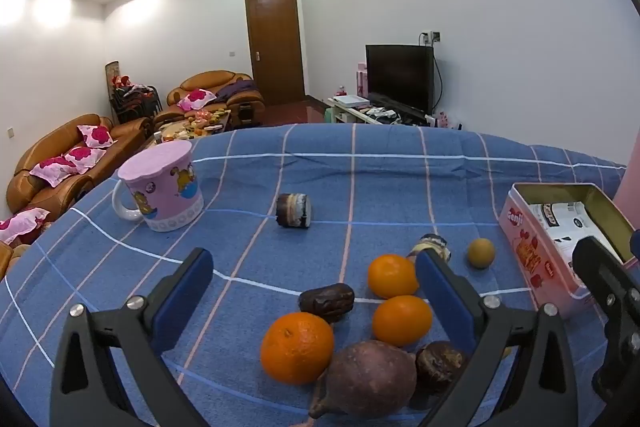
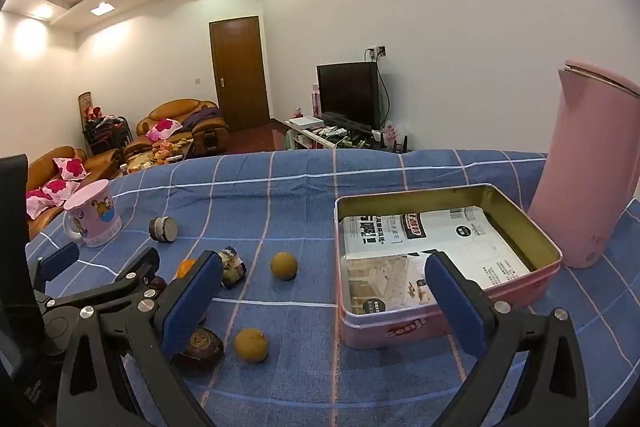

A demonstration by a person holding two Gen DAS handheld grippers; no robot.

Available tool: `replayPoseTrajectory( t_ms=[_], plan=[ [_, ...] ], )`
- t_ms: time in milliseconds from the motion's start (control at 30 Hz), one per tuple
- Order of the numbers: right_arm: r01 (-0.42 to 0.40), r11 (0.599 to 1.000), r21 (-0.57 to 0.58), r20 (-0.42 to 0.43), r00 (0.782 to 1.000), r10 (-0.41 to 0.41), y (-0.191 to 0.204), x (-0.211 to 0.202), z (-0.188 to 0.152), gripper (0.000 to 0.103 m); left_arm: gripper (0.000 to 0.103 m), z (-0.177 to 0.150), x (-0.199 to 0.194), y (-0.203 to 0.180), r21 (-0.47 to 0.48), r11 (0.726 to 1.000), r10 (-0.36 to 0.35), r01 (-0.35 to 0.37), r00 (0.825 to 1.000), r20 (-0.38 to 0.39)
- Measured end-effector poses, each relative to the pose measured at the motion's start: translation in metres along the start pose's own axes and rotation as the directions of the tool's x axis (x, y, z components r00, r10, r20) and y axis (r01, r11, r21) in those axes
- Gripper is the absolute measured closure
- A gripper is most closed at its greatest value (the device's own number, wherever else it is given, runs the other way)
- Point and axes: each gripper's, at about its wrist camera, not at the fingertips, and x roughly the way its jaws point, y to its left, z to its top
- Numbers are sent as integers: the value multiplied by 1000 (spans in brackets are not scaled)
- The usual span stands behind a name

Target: Organize fruits

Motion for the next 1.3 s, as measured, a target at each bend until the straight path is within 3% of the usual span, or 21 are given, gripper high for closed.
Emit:
replayPoseTrajectory(
  t_ms=[1300],
  plan=[
    [12,1000,-12,3,1000,-12,0,0,1,1,0,-1,-3,-5,13,999,-35,35,999,-6]
  ],
)
